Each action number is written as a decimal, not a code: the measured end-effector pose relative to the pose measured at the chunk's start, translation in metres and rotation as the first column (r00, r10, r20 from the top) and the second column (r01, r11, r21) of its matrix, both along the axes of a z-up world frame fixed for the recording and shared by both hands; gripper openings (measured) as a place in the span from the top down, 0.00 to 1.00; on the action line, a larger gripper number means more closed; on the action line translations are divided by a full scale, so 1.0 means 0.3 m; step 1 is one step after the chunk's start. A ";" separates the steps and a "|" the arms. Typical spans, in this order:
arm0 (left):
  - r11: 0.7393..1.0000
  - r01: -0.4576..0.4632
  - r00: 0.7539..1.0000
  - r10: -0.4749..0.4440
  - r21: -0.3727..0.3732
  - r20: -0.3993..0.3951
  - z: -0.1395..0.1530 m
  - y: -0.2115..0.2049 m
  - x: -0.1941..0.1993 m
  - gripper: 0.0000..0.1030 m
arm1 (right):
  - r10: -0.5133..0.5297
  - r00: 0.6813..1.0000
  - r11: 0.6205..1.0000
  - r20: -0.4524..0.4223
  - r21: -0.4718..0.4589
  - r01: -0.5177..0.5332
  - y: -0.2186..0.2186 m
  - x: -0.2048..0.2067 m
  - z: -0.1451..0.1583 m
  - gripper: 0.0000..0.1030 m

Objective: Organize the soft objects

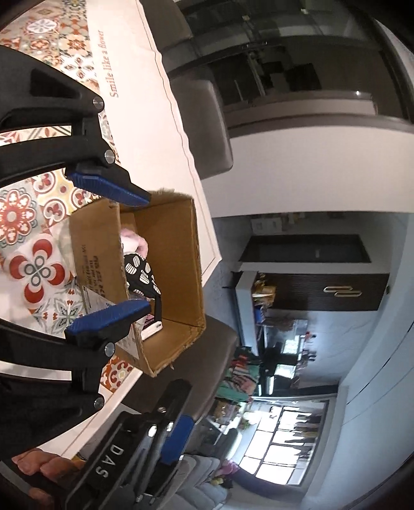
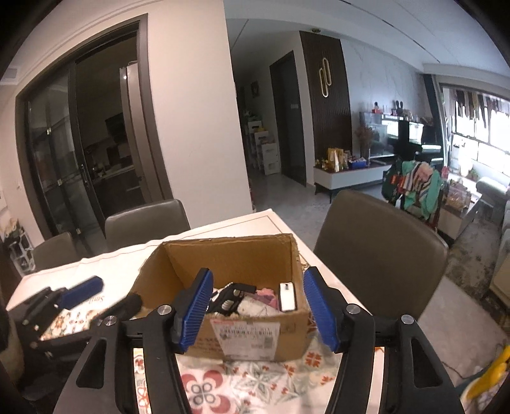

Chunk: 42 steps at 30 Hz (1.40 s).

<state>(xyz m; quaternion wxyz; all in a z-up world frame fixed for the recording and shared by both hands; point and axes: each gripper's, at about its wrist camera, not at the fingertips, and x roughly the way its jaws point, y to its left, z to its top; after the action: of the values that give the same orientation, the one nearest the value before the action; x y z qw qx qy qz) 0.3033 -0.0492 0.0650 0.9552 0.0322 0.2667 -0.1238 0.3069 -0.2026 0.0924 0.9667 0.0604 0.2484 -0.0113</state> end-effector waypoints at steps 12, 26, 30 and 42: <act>0.997 -0.083 0.994 0.083 -0.003 0.076 0.099 0.043 -0.264 0.34 | 0.003 0.999 1.000 0.041 -0.022 -0.002 0.036 -0.246 0.083 0.31; 0.988 -0.153 0.977 0.149 0.018 0.154 0.110 0.090 -0.556 0.12 | -0.017 0.998 1.000 0.058 -0.025 0.018 0.053 -0.526 0.084 0.20; 0.983 -0.183 0.971 0.176 0.032 0.163 0.100 0.104 -0.615 0.08 | -0.024 0.998 0.999 0.060 -0.026 0.025 0.055 -0.592 0.068 0.19; 0.972 -0.231 0.954 0.219 0.036 0.203 0.100 0.139 -0.813 0.01 | 0.003 0.998 0.999 0.067 -0.033 -0.001 0.082 -0.755 0.048 0.19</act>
<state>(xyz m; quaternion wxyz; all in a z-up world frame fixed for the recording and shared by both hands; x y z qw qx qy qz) 0.0595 -0.0076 0.0951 0.9834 0.0421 0.1763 -0.0023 0.0803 -0.1779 0.1067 0.9754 0.0443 0.2157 -0.0123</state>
